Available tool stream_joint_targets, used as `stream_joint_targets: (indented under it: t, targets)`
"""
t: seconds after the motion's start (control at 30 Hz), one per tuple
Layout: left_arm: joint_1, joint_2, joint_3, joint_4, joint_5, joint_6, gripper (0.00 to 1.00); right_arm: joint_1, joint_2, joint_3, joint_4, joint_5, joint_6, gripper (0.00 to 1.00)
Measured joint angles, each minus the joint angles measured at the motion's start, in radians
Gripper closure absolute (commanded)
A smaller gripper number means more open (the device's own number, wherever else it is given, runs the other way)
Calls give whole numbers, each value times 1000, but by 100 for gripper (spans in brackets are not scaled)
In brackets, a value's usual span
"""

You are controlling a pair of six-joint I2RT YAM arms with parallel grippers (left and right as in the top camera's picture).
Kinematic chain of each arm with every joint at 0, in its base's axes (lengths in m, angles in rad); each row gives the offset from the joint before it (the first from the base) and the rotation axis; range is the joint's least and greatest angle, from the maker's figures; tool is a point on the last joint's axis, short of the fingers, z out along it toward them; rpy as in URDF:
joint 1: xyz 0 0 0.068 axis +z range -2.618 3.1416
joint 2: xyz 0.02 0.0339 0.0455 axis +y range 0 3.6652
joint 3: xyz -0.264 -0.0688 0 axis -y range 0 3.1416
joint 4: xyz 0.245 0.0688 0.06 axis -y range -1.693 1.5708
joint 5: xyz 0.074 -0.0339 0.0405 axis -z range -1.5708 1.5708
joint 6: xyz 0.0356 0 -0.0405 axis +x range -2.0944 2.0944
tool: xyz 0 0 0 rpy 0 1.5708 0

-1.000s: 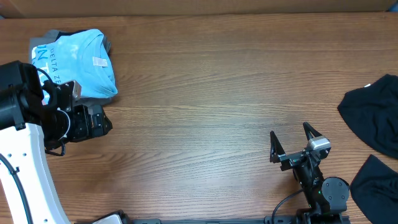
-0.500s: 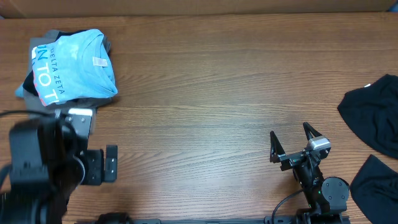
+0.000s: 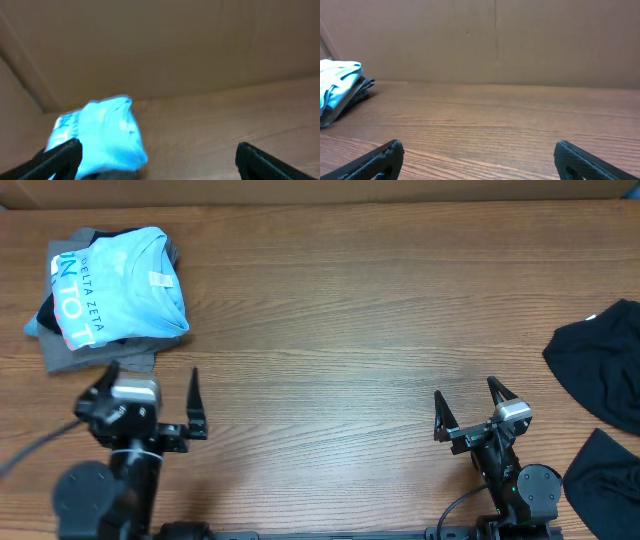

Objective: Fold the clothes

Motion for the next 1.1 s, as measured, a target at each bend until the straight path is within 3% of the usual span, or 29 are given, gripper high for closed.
stream_joint_targets:
  t: [0.23, 0.47, 0.7, 0.87, 1.1]
  targets:
    - [0, -206, -410, 291, 79, 0, 0, 0, 0, 0, 0, 0, 0, 0]
    - [0, -315, -673, 565, 111, -4, 0, 0, 0, 0, 0, 0, 0, 0]
    - [0, -357, -728, 533, 116, -24, 0, 0, 0, 0, 0, 0, 0, 0]
    - [0, -359, -729, 418, 116, -27, 0, 0, 0, 0, 0, 0, 0, 0]
    - [0, -359, -728, 413, 115, -27, 0, 0, 0, 0, 0, 0, 0, 0]
